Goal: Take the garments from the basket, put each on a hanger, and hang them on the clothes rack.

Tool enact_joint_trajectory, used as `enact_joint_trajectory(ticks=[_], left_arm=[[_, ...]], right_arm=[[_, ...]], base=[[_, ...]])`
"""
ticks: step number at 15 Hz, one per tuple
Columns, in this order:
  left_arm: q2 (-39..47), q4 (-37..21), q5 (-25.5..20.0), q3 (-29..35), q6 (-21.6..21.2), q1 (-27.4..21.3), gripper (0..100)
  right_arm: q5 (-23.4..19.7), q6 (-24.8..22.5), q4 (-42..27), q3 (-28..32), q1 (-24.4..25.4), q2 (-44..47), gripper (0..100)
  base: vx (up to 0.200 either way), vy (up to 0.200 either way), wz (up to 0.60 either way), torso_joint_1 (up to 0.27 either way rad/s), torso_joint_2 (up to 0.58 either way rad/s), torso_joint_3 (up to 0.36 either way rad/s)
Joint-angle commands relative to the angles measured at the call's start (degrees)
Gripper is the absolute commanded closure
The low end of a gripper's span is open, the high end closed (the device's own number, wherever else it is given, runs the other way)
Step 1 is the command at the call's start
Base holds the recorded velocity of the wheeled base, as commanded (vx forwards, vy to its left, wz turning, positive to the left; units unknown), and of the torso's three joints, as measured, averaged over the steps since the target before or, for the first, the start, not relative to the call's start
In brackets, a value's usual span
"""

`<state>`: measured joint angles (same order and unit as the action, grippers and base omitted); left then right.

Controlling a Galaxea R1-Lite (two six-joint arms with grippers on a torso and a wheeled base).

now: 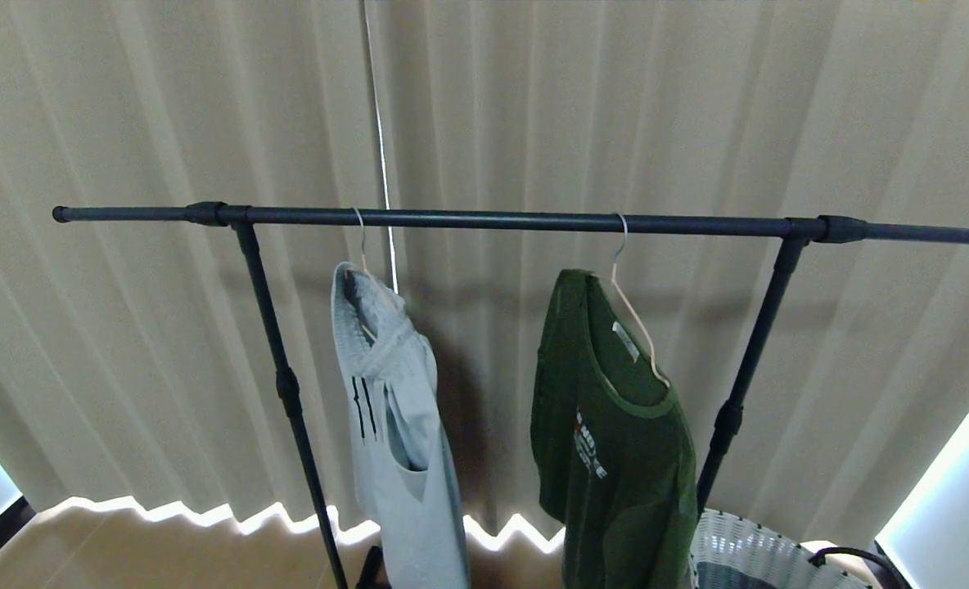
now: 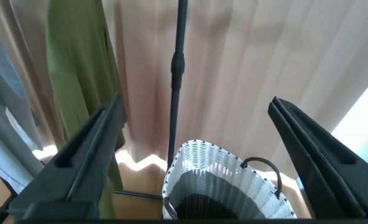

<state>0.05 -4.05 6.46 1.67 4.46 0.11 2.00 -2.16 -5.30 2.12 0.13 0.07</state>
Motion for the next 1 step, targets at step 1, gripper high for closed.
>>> enact_joint_trajectory(ticks=[1], left_arm=[[0.0,0.0,0.0,0.0,0.0,0.0,0]], right_arm=[[0.0,0.0,-0.1,0.0,0.0,-0.1,0]], base=[[0.000,0.000,0.00,0.000,0.00,0.000]])
